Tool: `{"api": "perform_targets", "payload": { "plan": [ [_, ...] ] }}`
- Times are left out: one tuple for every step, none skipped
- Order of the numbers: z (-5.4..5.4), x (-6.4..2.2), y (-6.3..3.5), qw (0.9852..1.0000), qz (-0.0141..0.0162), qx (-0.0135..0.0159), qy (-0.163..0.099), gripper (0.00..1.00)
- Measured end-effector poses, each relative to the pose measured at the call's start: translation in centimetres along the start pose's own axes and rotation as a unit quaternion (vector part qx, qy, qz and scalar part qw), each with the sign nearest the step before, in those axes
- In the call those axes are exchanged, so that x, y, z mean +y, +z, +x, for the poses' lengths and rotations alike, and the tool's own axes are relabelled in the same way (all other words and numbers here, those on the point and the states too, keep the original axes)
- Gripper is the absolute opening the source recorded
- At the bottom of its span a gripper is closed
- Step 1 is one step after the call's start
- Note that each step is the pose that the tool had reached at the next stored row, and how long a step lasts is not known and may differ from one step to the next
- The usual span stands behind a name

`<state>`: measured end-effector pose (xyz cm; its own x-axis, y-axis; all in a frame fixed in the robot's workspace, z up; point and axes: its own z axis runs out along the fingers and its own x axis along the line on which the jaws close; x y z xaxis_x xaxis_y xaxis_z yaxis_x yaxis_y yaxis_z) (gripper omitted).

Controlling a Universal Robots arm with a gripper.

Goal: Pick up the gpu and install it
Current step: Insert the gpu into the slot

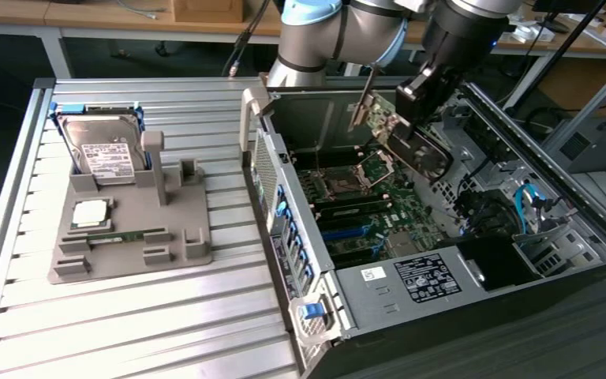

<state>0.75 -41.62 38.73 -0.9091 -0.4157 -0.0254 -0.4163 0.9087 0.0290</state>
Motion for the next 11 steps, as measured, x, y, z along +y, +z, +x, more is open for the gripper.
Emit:
{"api": "perform_targets", "payload": {
  "plan": [
    [0.00, 0.00, 0.01, 0.9998, -0.0006, 0.0005, -0.019, 0.27],
    [0.00, 0.00, 0.01, 0.9993, -0.0009, 0.0010, -0.037, 0.27],
    [0.00, 0.00, 0.02, 0.9986, -0.0014, 0.0015, -0.053, 0.27],
    [0.00, 0.00, 0.02, 0.9973, -0.0019, 0.0021, -0.074, 0.27],
    [0.00, 0.00, 0.03, 0.9953, -0.0025, 0.0028, -0.097, 0.27],
    [0.00, 0.00, 0.04, 0.9929, -0.0030, 0.0034, -0.119, 0.27],
    [0.00, 0.00, 0.05, 0.9917, -0.0033, 0.0037, -0.129, 0.27],
    [0.00, 0.00, 0.05, 0.9913, -0.0033, 0.0038, -0.132, 0.27],
    [0.00, 0.00, 0.05, 0.9909, -0.0034, 0.0039, -0.135, 0.27],
    [0.00, 0.00, 0.05, 0.9905, -0.0035, 0.0040, -0.137, 0.27],
    [0.00, 0.00, 0.05, 0.9901, -0.0036, 0.0040, -0.140, 0.27]
  ]
}}
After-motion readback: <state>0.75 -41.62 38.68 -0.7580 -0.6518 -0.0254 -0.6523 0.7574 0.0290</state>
